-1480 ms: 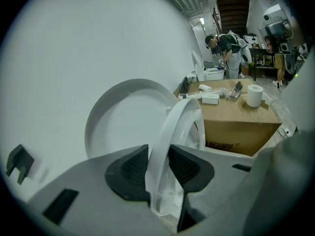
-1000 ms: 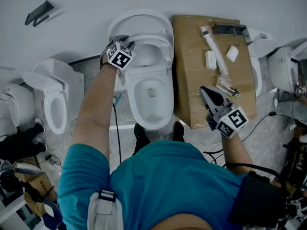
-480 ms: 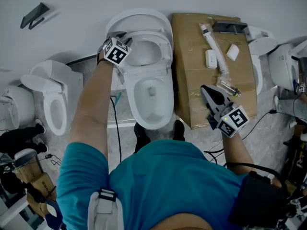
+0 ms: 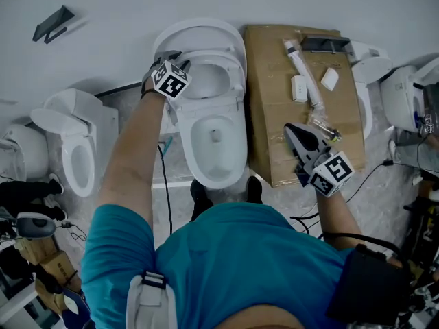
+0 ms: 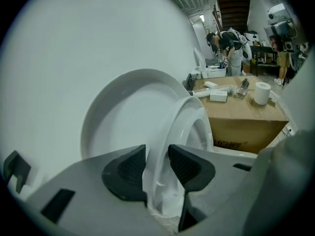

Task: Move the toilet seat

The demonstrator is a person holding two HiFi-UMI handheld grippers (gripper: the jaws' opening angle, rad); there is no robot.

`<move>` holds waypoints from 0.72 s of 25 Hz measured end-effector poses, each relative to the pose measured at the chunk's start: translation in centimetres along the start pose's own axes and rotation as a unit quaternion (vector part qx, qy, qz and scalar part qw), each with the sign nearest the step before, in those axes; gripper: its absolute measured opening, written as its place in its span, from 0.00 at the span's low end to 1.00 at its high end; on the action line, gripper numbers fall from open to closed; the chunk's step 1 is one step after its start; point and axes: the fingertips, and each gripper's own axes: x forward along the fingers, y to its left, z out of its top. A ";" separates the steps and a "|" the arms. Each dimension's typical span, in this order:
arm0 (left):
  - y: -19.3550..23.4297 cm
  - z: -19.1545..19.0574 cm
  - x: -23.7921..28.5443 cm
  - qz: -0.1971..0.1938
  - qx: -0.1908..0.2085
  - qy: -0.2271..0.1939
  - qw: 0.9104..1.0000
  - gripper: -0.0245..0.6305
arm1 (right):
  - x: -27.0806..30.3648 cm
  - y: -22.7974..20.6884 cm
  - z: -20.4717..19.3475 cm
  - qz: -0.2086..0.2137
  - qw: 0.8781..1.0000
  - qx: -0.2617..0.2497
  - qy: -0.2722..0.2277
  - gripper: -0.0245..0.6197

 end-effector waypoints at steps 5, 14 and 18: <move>0.6 -0.2 -1.0 0.018 -0.030 -0.004 0.999 0.25 | -0.6 0.6 0.7 -0.002 1.000 0.000 -0.010 0.04; -0.5 0.1 -5.8 0.008 -0.095 -0.059 0.994 0.26 | -0.6 2.0 1.8 0.005 1.000 -0.011 -0.015 0.04; -2.0 0.0 -9.9 -0.015 -0.166 -0.094 0.982 0.26 | -0.5 2.9 2.6 0.011 1.000 -0.017 -0.022 0.04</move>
